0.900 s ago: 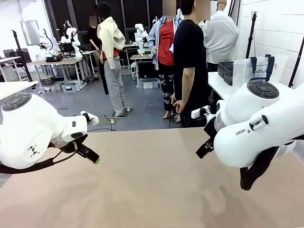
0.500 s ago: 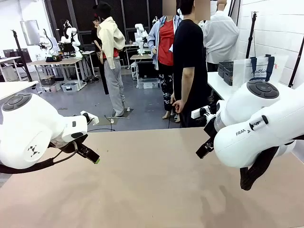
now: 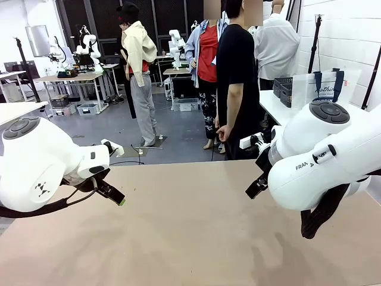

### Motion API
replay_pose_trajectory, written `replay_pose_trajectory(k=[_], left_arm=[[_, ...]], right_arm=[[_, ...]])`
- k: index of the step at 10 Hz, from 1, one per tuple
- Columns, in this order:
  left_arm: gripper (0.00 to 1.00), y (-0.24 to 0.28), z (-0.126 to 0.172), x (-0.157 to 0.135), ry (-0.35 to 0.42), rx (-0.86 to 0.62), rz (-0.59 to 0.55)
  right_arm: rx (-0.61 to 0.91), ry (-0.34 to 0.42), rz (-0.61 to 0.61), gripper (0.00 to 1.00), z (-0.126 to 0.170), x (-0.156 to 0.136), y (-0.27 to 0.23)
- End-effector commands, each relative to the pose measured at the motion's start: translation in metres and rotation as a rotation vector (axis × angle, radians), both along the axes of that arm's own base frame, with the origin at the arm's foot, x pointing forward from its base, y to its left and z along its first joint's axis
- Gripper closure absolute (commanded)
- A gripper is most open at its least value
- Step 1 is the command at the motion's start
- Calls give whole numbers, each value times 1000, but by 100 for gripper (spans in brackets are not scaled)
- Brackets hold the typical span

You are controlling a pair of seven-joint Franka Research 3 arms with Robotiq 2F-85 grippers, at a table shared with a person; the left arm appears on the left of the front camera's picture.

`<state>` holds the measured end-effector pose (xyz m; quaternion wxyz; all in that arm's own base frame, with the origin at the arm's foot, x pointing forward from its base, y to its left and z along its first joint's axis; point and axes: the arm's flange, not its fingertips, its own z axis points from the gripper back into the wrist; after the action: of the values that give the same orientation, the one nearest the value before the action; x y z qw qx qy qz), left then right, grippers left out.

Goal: Transfer purchased items from the store into the shopping bag.
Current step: Open the Reusable shopping bag in the center of the table.

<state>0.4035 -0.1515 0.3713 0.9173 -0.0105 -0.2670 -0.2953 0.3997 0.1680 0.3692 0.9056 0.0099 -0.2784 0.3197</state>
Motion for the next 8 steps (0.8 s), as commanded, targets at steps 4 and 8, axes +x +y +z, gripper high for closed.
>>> replay_pose_trajectory(k=[4, 8], left_arm=[[0, 1, 0, 0, 0, 0, 1], [0, 1, 0, 0, 0, 0, 1]], right_arm=[[-4, 9, 0, 0, 0, -1, -1], [-4, 9, 0, 0, 0, -1, -1]])
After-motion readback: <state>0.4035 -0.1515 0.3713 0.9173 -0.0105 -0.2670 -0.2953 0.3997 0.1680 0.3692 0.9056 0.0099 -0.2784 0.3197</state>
